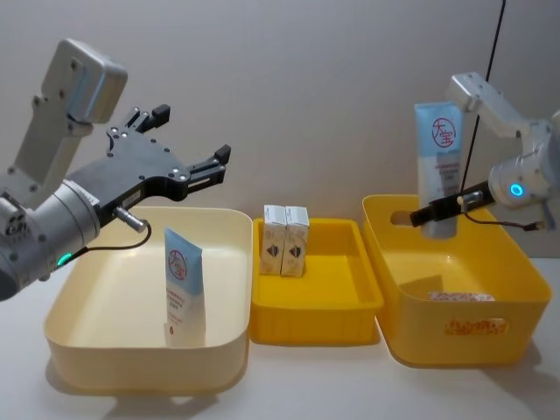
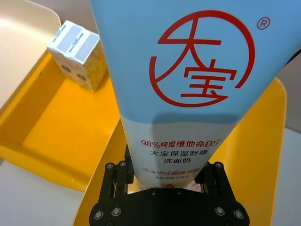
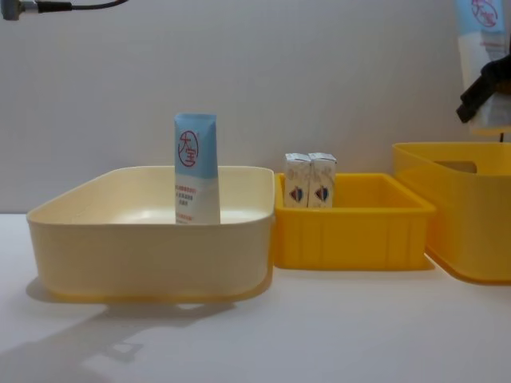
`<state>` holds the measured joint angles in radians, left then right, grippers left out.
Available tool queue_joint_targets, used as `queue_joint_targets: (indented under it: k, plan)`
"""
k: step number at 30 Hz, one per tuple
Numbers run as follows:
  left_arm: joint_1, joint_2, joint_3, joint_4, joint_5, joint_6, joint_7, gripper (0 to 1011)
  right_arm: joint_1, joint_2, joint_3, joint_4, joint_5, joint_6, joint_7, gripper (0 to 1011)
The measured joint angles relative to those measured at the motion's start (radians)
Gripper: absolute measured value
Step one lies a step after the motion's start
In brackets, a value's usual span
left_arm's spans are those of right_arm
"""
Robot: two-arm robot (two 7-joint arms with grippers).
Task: Bimanual collaborative sorting of washing and personal care products
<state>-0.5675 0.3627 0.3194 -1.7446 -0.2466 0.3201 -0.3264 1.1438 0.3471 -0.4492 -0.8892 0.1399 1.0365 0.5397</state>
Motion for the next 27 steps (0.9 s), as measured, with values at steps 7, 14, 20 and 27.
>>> queue_joint_targets:
  k: [7, 14, 20, 27]
  plan:
    - [0.0, 0.0, 0.0, 0.0, 0.0, 0.0, 0.0, 1003, 0.119, -0.029, -0.062, 0.215, -0.009, 0.012, 0.105, 668]
    - [0.0, 0.0, 0.0, 0.0, 0.0, 0.0, 0.0, 1003, 0.261, -0.088, -0.145, 0.494, -0.014, -0.035, 0.21, 839]
    - [0.0, 0.0, 0.0, 0.0, 0.0, 0.0, 0.0, 1003, 0.323, -0.114, -0.182, 0.619, -0.017, -0.056, 0.255, 994]
    - [0.0, 0.0, 0.0, 0.0, 0.0, 0.0, 0.0, 1004, 0.367, -0.132, -0.208, 0.706, -0.019, -0.07, 0.287, 1001]
